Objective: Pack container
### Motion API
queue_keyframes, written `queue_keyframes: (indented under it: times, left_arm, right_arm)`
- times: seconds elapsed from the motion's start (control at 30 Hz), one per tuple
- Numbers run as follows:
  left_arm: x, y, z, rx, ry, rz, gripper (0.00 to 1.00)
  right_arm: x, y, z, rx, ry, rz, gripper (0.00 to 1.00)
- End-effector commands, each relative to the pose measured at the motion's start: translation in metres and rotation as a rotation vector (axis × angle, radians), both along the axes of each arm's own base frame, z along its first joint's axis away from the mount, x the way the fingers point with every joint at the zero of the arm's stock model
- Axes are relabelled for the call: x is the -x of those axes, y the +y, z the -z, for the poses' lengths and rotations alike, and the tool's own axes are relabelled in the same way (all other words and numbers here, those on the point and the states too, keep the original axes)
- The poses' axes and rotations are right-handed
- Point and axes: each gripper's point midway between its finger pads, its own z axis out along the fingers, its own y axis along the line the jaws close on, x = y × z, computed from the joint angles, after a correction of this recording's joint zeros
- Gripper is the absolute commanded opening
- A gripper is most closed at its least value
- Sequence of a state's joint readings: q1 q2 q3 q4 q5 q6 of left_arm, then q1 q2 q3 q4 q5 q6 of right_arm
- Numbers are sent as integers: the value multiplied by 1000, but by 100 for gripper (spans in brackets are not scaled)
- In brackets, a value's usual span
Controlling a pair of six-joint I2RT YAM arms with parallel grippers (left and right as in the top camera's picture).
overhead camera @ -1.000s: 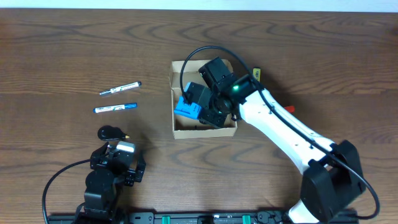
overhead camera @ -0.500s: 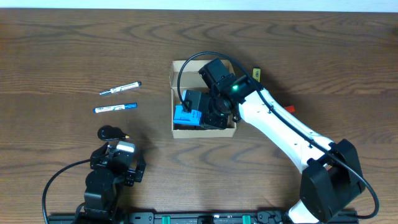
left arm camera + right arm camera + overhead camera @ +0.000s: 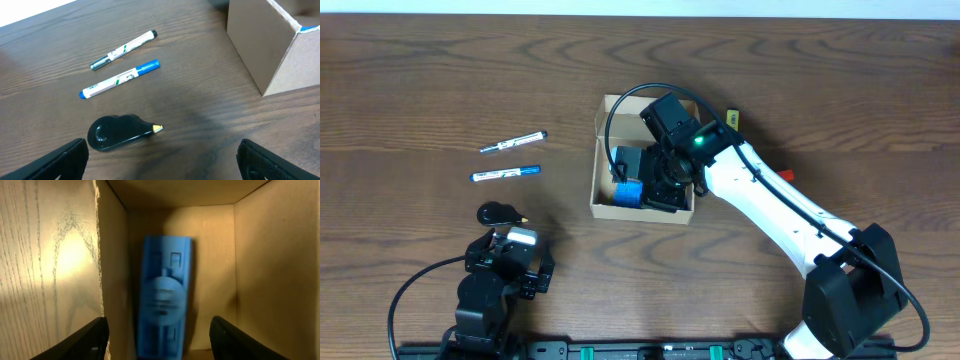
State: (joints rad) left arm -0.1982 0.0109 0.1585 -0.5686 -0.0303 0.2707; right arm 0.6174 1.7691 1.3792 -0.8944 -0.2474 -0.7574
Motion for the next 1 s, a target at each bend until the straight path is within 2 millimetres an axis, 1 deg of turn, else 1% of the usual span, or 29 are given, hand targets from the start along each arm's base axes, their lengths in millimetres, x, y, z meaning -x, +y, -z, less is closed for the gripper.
queue_keyframes:
  times: [0.0,0.07,0.17,0.27,0.33,0.4,0.47,0.57,0.63,0.73,0.8,0.9,0.97]
  left_arm:
    - [0,2,4,-24,5,0,95]
    - [0,2,4,-24,5,0,95]
    - [0,2,4,-24,5,0,95]
    - [0,2,4,-24,5,0,95]
    - [0,2,4,-24,5,0,95]
    - [0,2,4,-24,5,0,95]
    - [0,2,4,-24,5,0,95]
    - [0,2,4,-24,5,0,95]
    - [0,2,4,-24,5,0,96]
    - [0,2,4,-24,5,0,95]
    - [0,2,4,-24,5,0,96]
    - [0,2,4,-24,5,0,95]
    - [0,2,4,-24,5,0,95]
  right_arm:
    - [-1,0,-2,-16,6,-1,66]
    - [-2,0,-2,-19,12,18,66]
    - [-3,1,-10,-35,16,70,66]
    - [-9,0,-28,-60,-10,145,66]
    - [-16,-6,-43,-74,-44,233,68]
    - [-27,-19,-58,-82,-82,388,71]
    - [-36,-36,-71,-87,-107,561,72]
    - [-43,-59,-82,-122,-81,841,73]
    - [-40,-71,-81,-132,-25,976,73]
    - [-34,-92,-72,-104,54,1181,72]
    - [-28,-102,-65,-85,95,1287,72]
    - [-23,-105,-56,-86,138,1391,71]
    - [-20,-104,-46,-90,161,1448,69]
